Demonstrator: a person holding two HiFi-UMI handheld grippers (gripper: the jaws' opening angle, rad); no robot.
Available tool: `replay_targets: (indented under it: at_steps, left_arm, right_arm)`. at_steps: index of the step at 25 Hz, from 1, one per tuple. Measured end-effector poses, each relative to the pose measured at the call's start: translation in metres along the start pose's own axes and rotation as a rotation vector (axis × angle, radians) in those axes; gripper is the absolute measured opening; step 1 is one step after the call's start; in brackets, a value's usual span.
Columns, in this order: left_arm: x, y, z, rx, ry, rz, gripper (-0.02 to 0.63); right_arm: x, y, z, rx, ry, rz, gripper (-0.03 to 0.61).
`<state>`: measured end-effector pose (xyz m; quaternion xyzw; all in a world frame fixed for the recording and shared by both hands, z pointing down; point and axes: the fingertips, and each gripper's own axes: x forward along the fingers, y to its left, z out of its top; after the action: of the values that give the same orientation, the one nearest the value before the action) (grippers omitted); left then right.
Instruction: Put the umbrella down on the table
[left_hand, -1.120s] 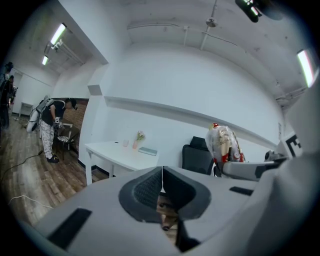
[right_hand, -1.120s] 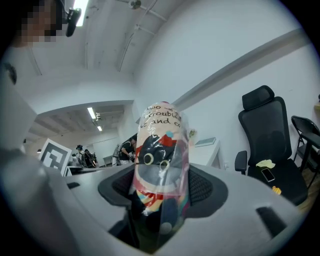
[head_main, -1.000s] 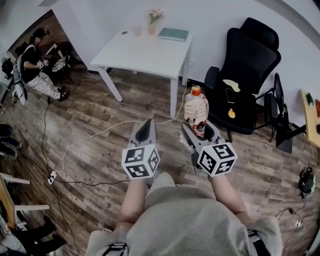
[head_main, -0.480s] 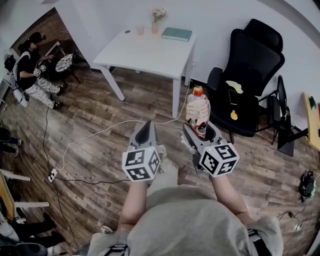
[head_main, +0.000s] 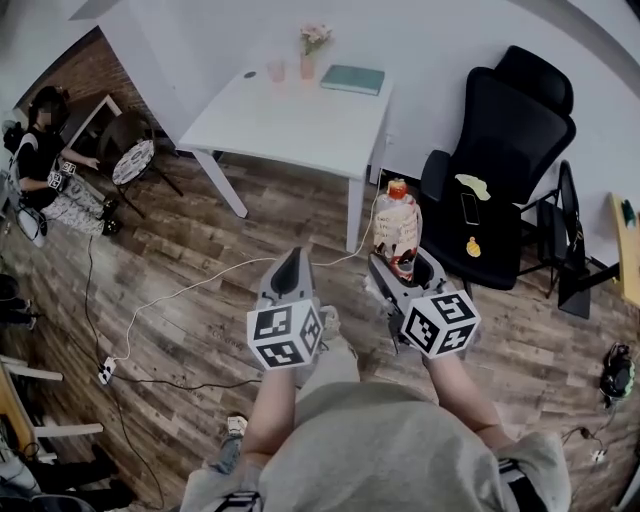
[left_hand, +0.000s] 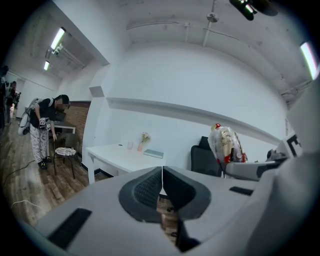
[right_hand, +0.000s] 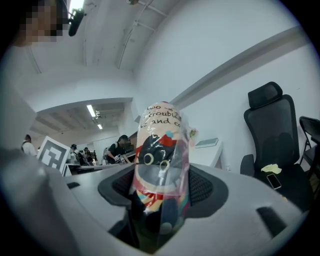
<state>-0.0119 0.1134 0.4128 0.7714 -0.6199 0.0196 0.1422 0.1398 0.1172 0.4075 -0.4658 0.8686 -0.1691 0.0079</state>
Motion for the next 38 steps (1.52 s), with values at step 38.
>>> replay_targets:
  at_steps: [38]
  left_arm:
    - [0.298,0.163,0.078,-0.005,0.083,-0.082,0.008]
  right_arm:
    - [0.336,-0.089,0.069,-0.039,0.038,-0.076,0.264]
